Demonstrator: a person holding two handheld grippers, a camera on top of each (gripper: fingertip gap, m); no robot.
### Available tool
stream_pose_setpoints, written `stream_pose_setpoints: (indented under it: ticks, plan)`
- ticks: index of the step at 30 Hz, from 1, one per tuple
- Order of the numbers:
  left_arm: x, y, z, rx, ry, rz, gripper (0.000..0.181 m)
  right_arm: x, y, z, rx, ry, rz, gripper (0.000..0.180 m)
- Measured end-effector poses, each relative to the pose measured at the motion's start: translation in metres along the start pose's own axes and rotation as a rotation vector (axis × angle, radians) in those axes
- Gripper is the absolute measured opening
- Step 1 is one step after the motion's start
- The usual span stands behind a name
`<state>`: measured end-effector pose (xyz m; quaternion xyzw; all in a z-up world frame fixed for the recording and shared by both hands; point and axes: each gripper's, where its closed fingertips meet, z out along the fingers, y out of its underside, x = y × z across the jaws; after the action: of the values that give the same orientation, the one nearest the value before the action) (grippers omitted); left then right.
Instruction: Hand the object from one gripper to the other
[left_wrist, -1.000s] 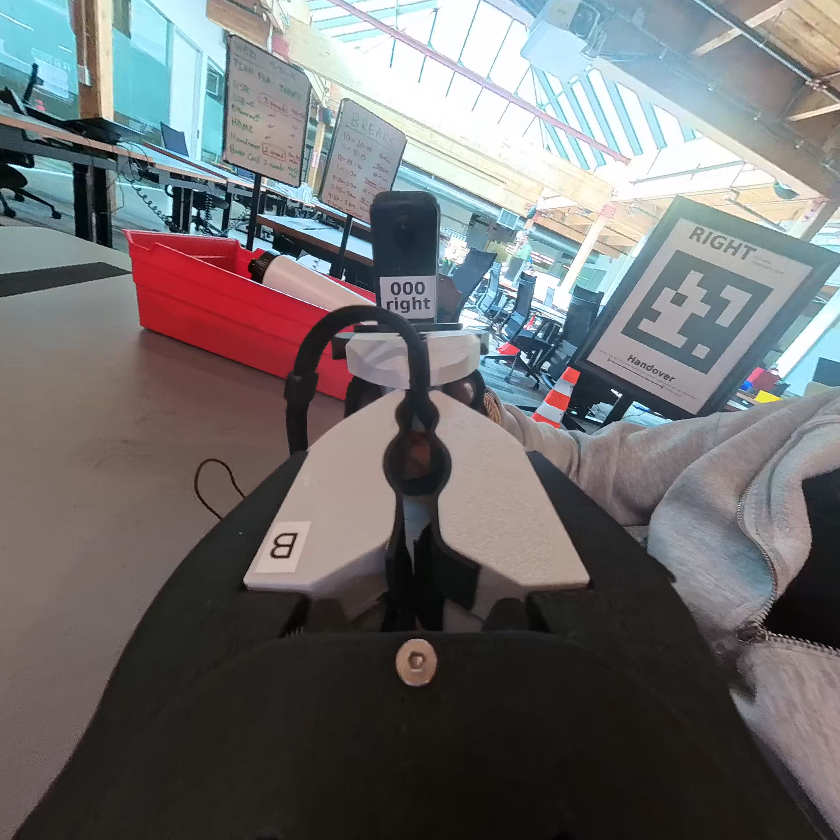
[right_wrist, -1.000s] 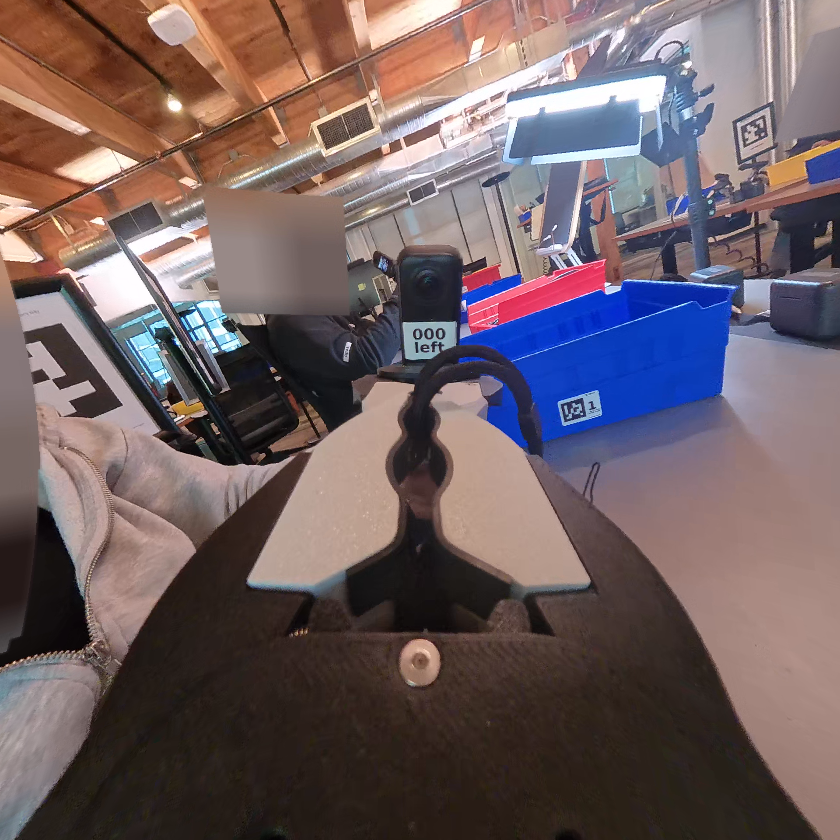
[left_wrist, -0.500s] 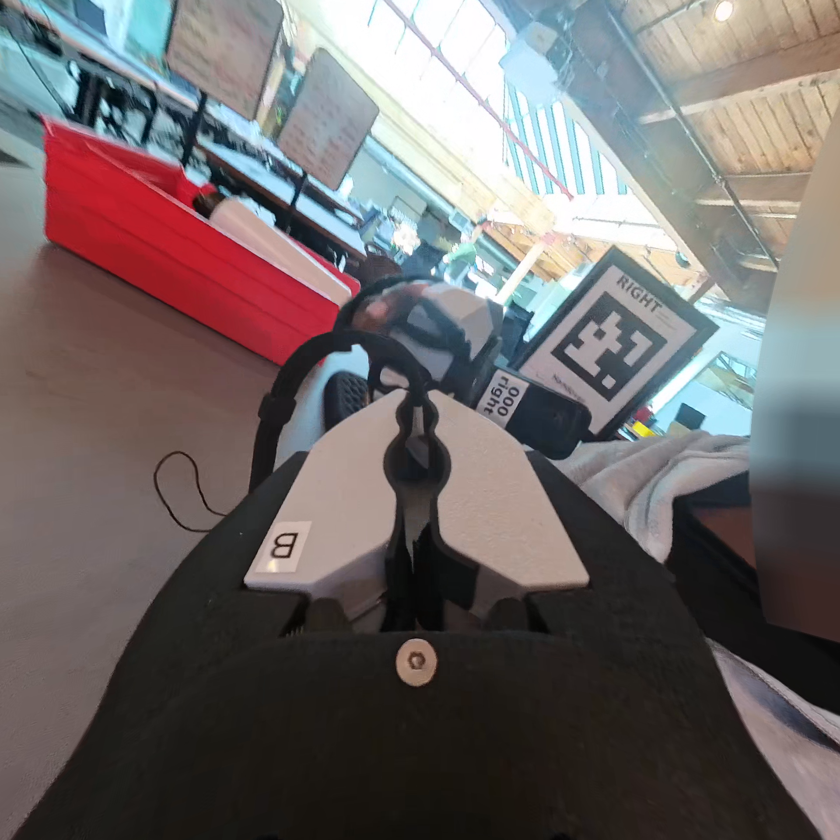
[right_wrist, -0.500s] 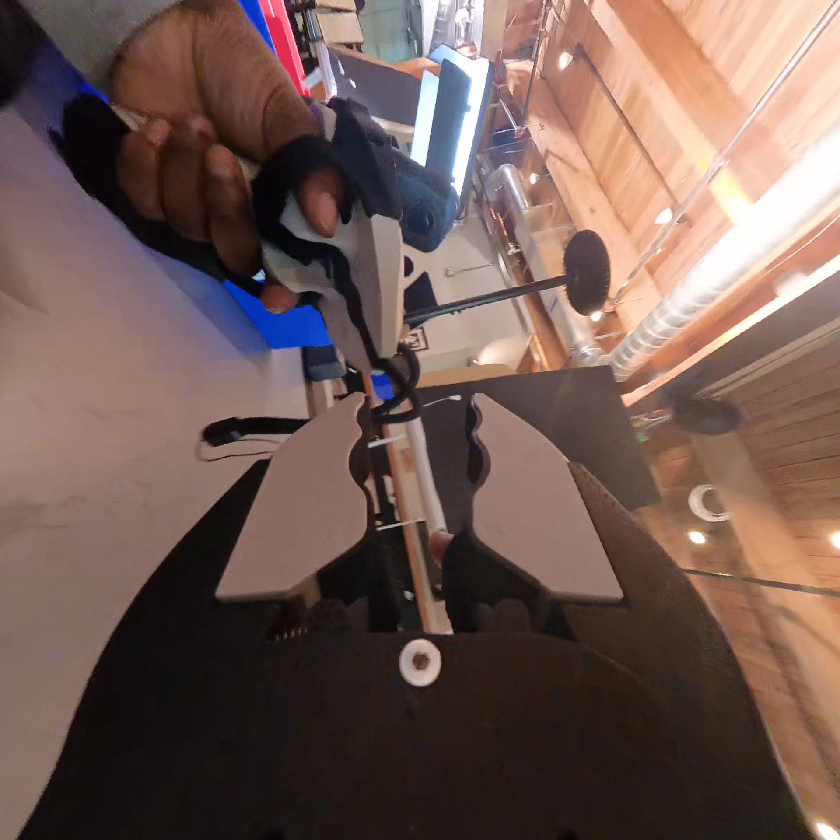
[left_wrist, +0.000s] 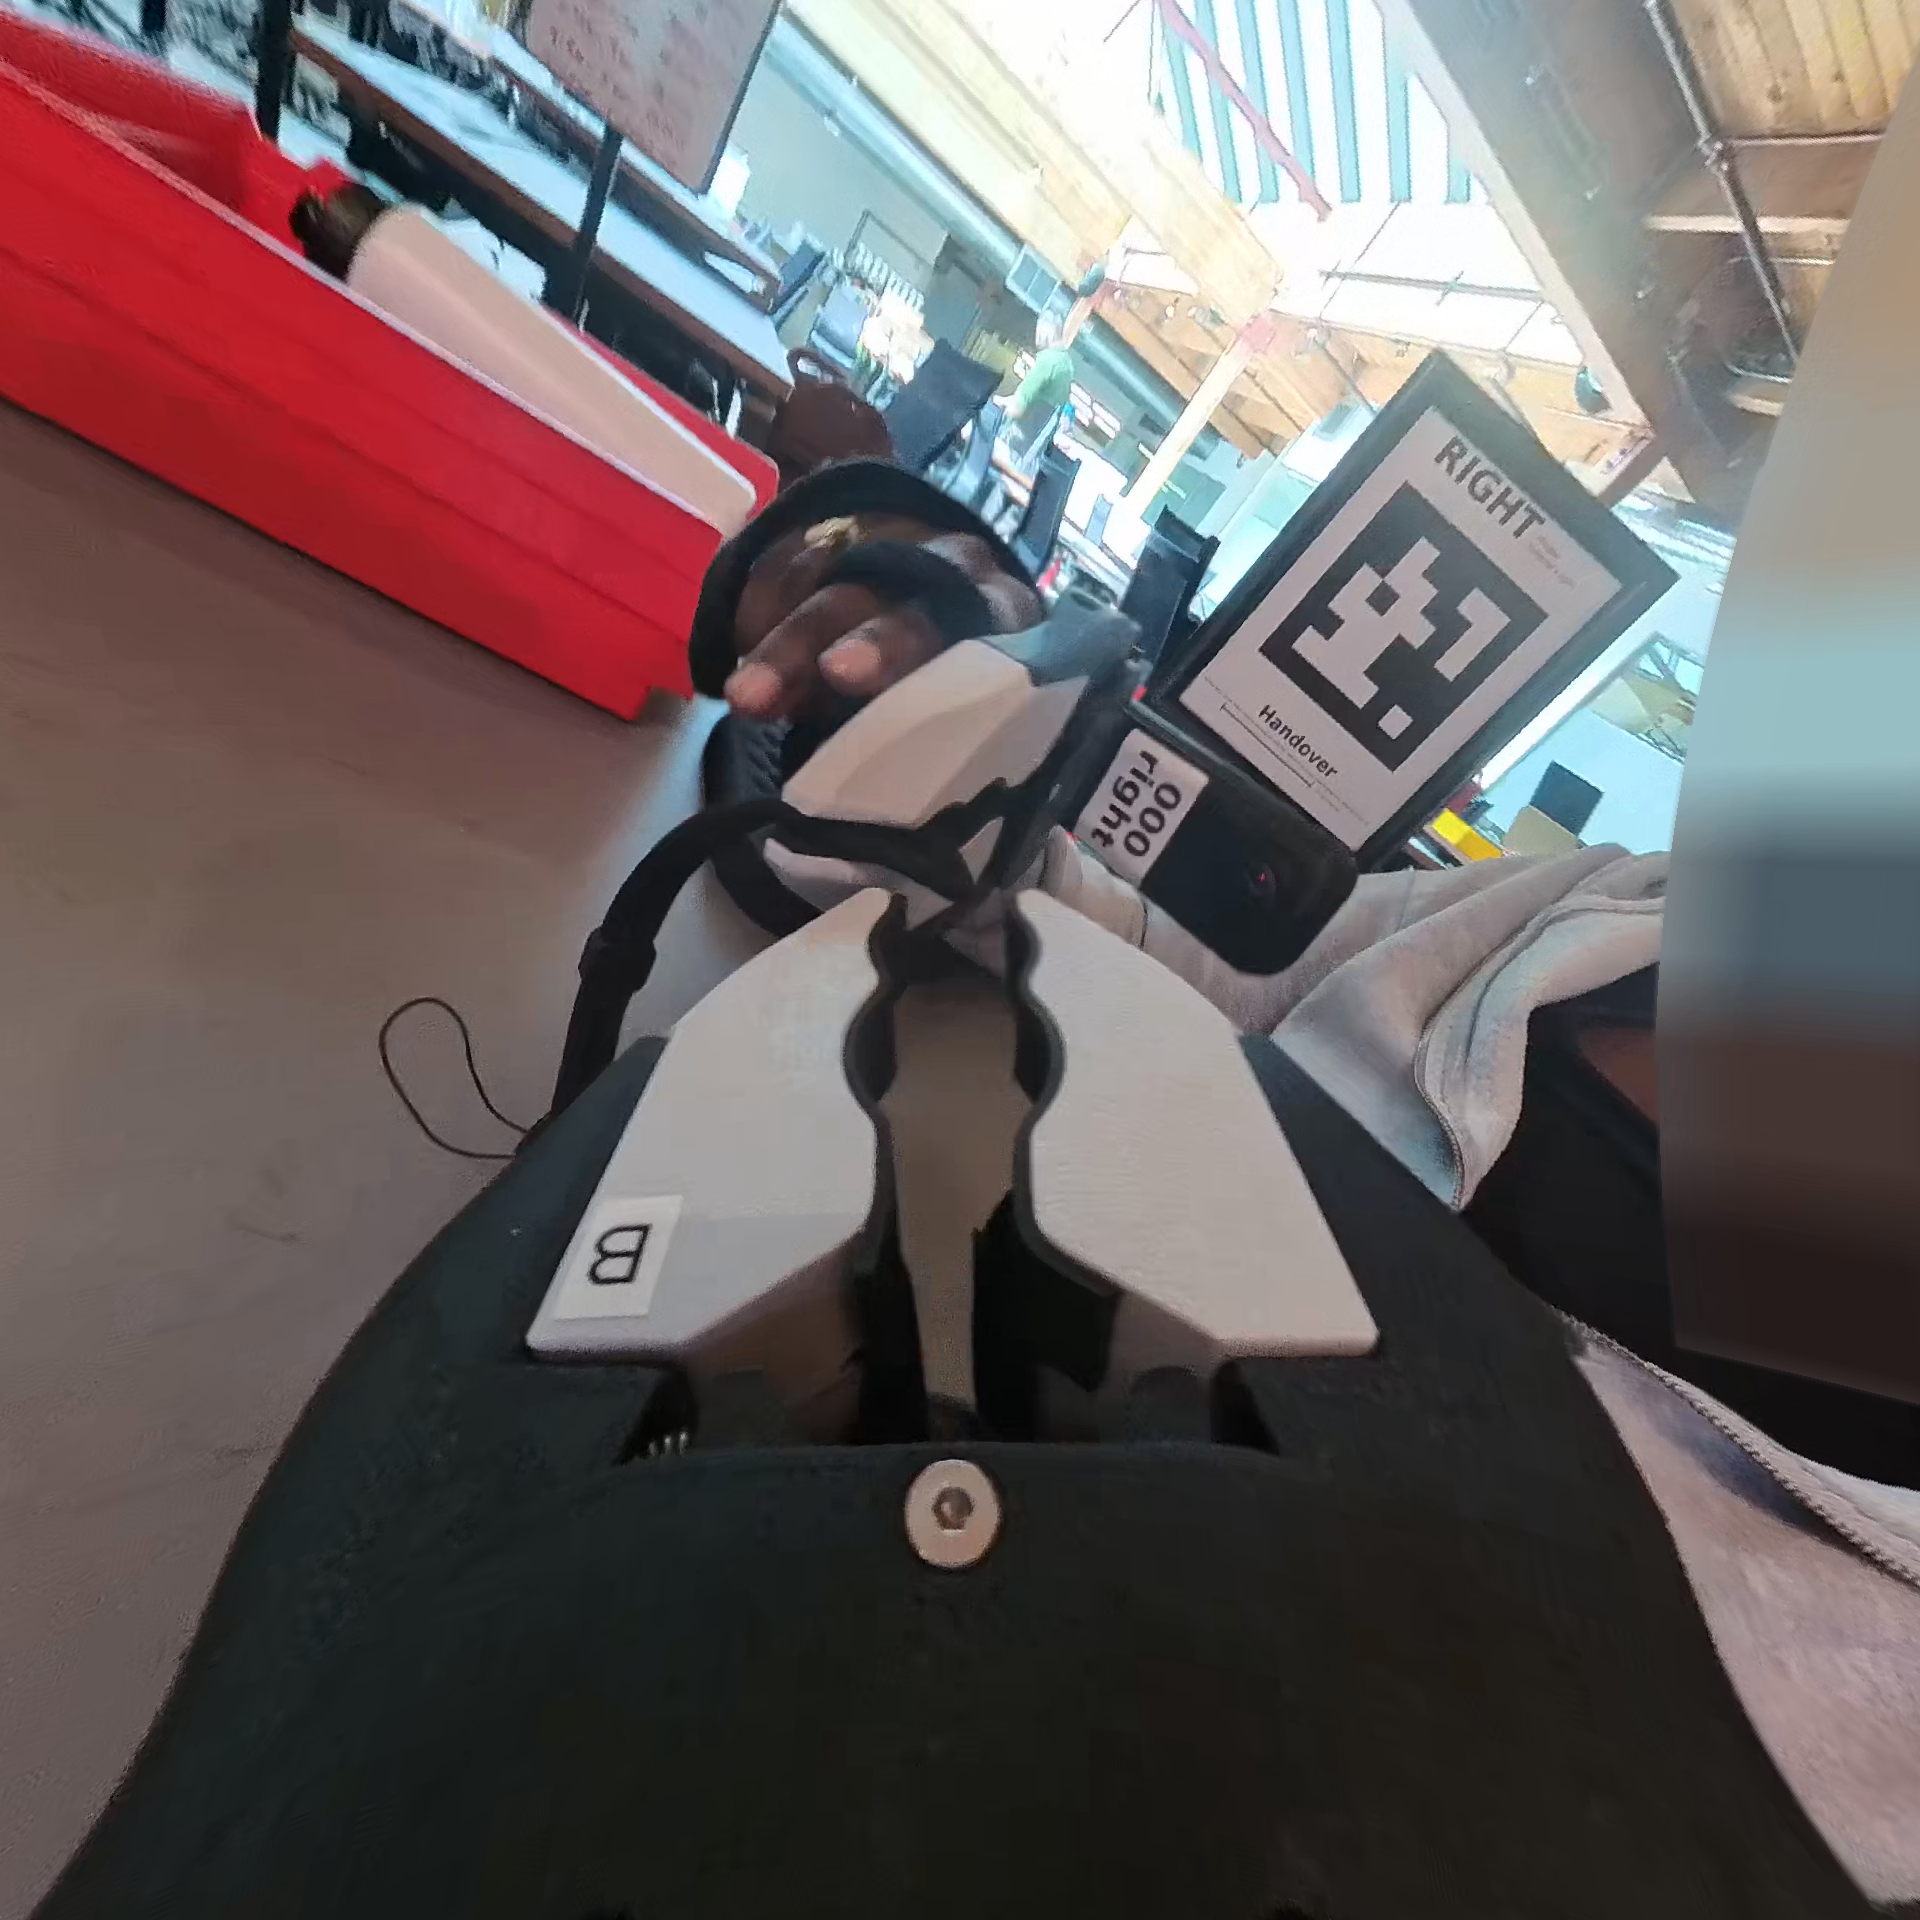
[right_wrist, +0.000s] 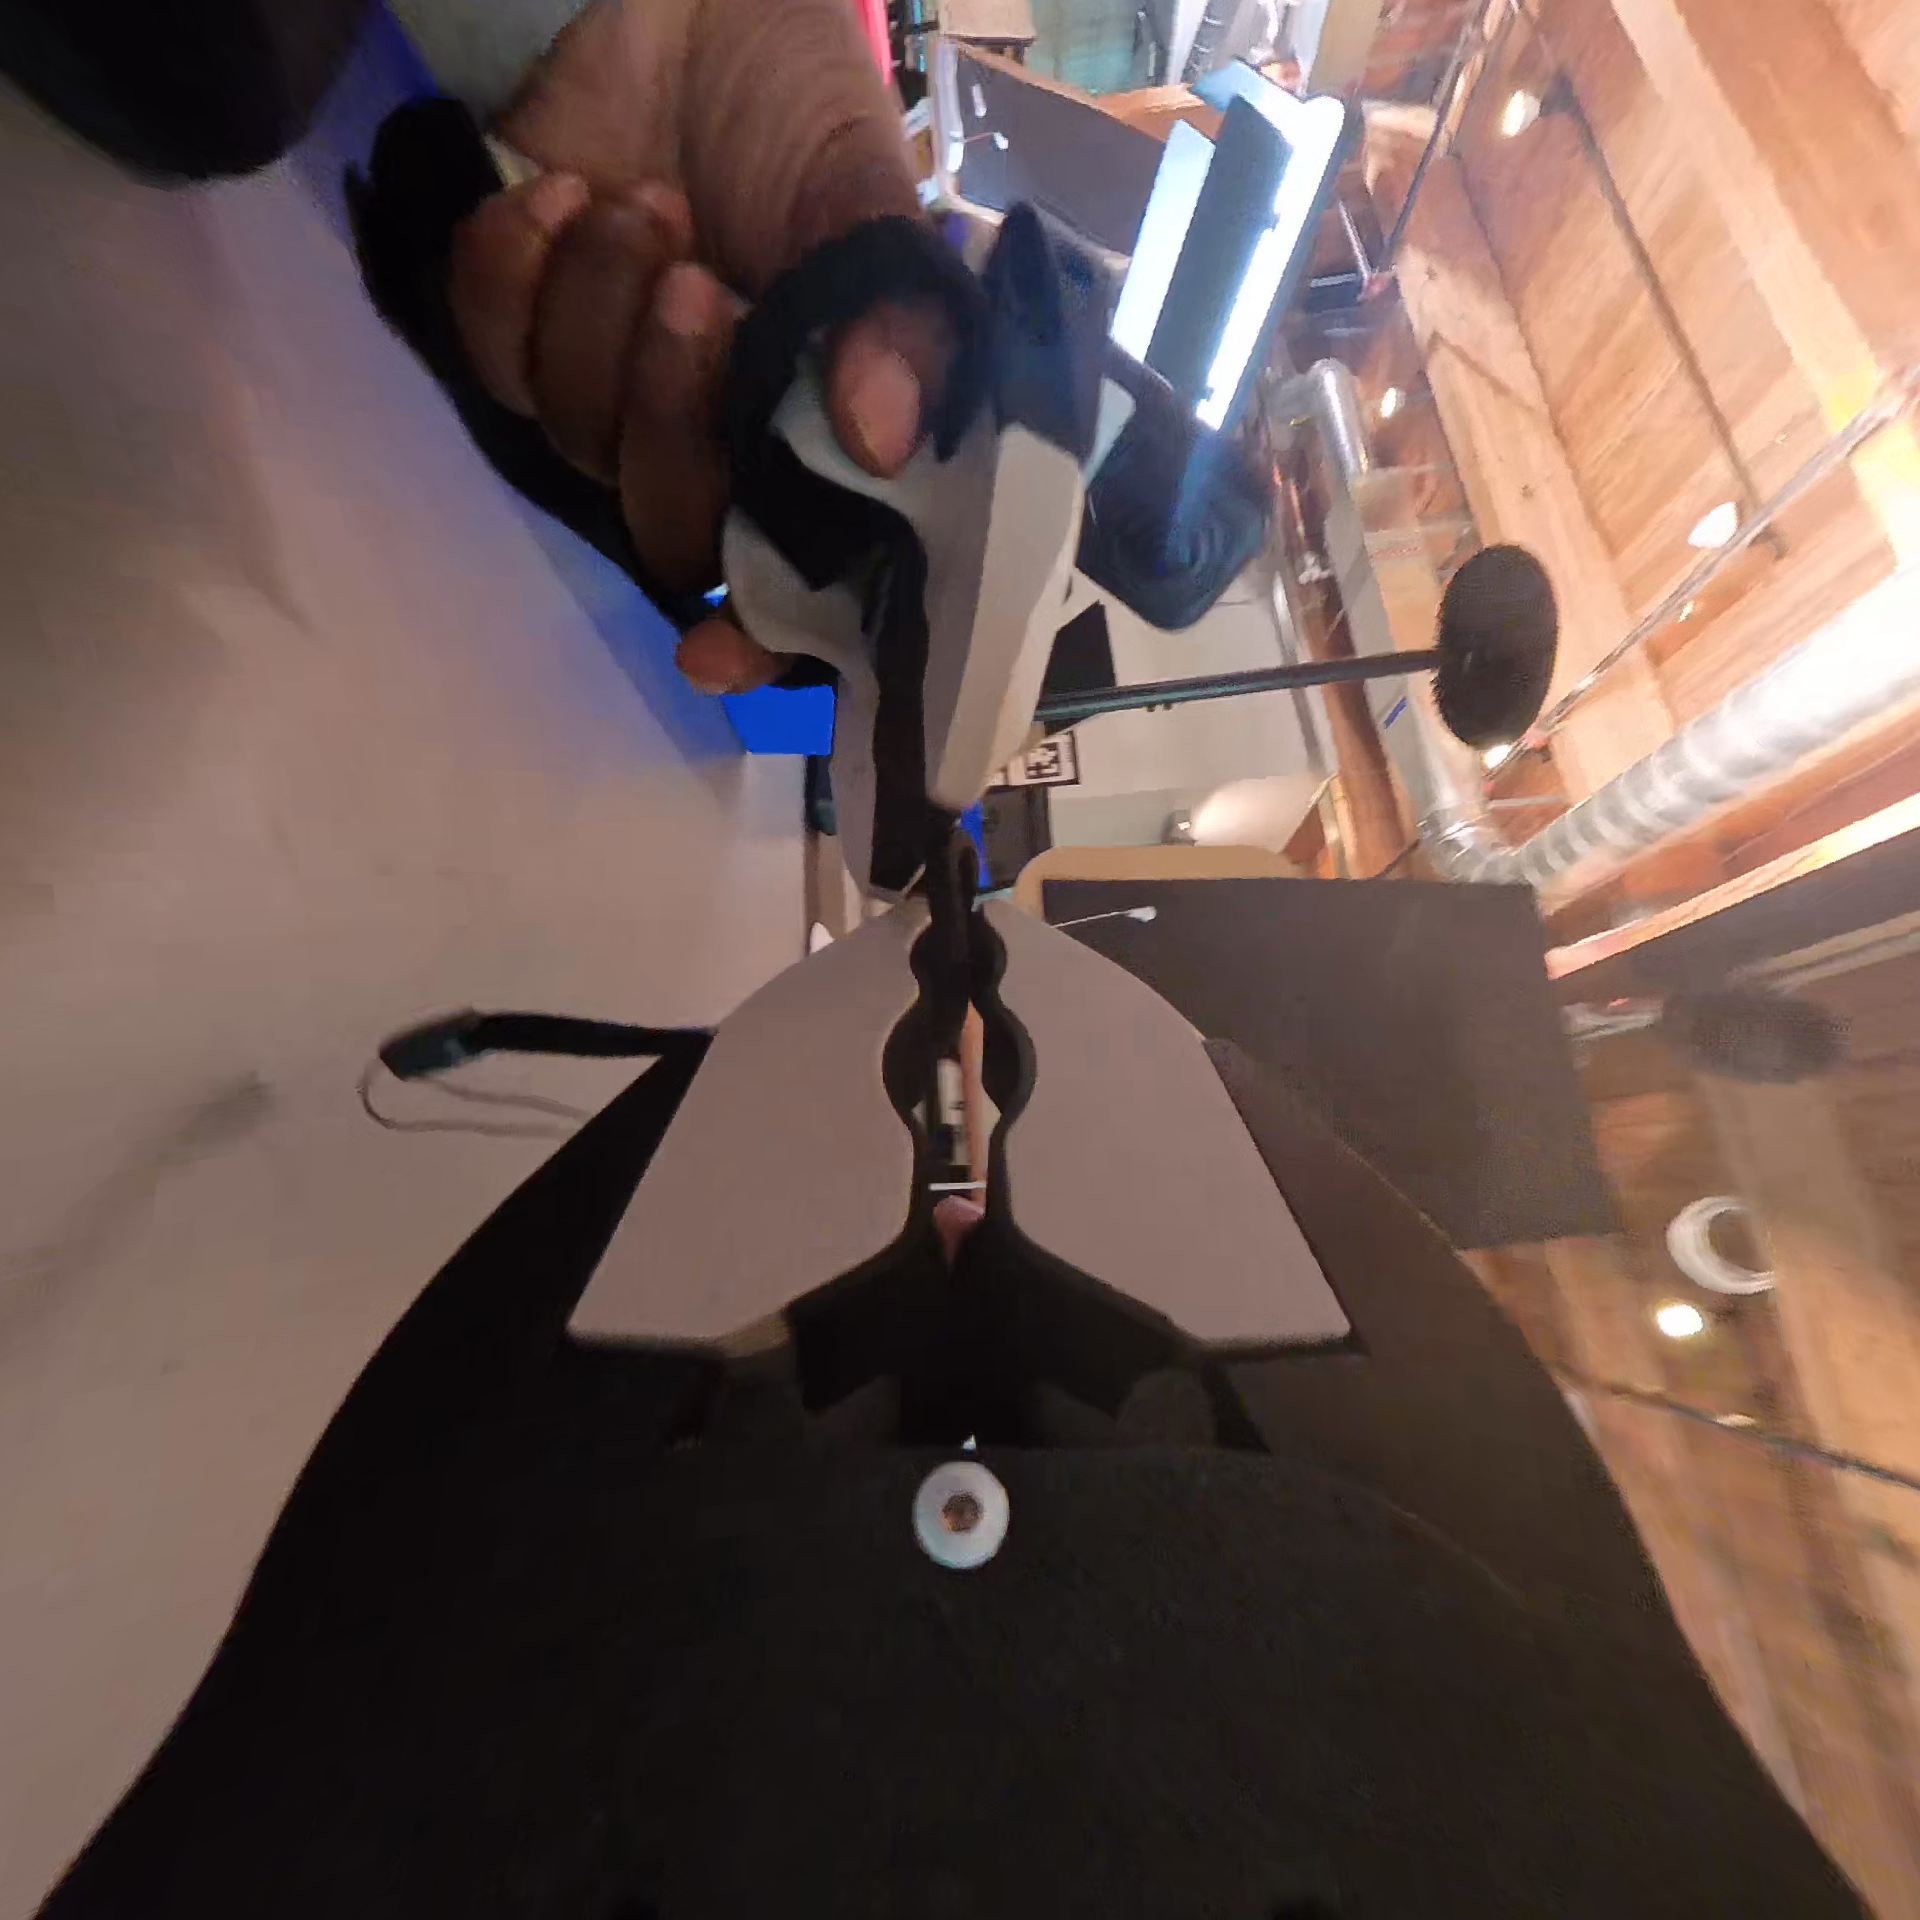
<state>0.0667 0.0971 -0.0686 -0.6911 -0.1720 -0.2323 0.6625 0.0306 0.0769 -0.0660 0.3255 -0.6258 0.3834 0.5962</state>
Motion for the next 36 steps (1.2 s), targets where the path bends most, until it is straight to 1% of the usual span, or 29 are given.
stream_pose_setpoints:
  ticks: [1, 4, 7, 9, 11, 14, 16, 18, 20, 21, 23, 26, 28, 30, 32, 36]
  plan:
    - [0.001, -0.005, -0.002, 0.025, -0.007, 0.026, 0.025, 0.003, 0.002, 0.000, 0.006, -0.003, 0.074, 0.004]
    - [-0.001, -0.025, -0.010, 0.153, -0.083, 0.182, 0.035, 0.010, 0.014, 0.000, 0.028, -0.048, 0.400, 0.003]
    - [-0.009, -0.043, -0.020, 0.274, -0.225, 0.337, 0.049, 0.006, 0.008, -0.001, 0.153, -0.239, 0.872, 0.004]
    - [-0.013, -0.042, -0.018, 0.265, -0.292, 0.417, 0.053, 0.005, -0.001, -0.004, 0.257, -0.388, 1.182, 0.003]
    - [-0.014, -0.031, -0.008, 0.185, -0.285, 0.433, 0.053, 0.010, -0.005, -0.006, 0.331, -0.454, 1.360, 0.003]
    - [-0.021, -0.012, 0.004, 0.055, -0.287, 0.413, 0.052, 0.015, -0.011, -0.009, 0.387, -0.479, 1.426, 0.003]
    - [-0.022, -0.003, 0.010, 0.013, -0.273, 0.410, 0.047, 0.016, -0.016, -0.011, 0.417, -0.498, 1.447, 0.003]
    - [-0.020, 0.001, 0.014, -0.004, -0.247, 0.398, 0.030, 0.015, -0.019, -0.010, 0.427, -0.518, 1.465, 0.003]
    - [-0.017, 0.001, 0.014, -0.008, -0.229, 0.391, 0.008, 0.014, -0.022, -0.010, 0.437, -0.538, 1.482, 0.003]
    - [-0.016, 0.001, 0.013, -0.011, -0.216, 0.385, 0.004, 0.015, -0.023, -0.010, 0.442, -0.540, 1.491, 0.003]
    - [-0.016, -0.001, 0.011, 0.001, -0.215, 0.365, 0.004, 0.017, -0.024, -0.009, 0.447, -0.528, 1.505, 0.006]
    - [-0.015, -0.016, 0.003, 0.092, -0.227, 0.353, 0.004, 0.023, -0.017, -0.008, 0.447, -0.484, 1.567, 0.028]
    - [-0.015, -0.029, -0.007, 0.170, -0.257, 0.353, 0.004, 0.025, -0.011, -0.006, 0.434, -0.470, 1.618, 0.034]
    - [-0.014, -0.041, -0.017, 0.252, -0.274, 0.360, 0.003, 0.023, -0.008, -0.004, 0.421, -0.482, 1.658, 0.033]
    - [-0.011, -0.049, -0.023, 0.311, -0.272, 0.354, 0.003, 0.016, -0.010, -0.001, 0.400, -0.511, 1.672, 0.029]
    - [-0.010, -0.051, -0.023, 0.342, -0.245, 0.314, 0.003, 0.001, -0.020, 0.007, 0.361, -0.560, 1.653, 0.026]
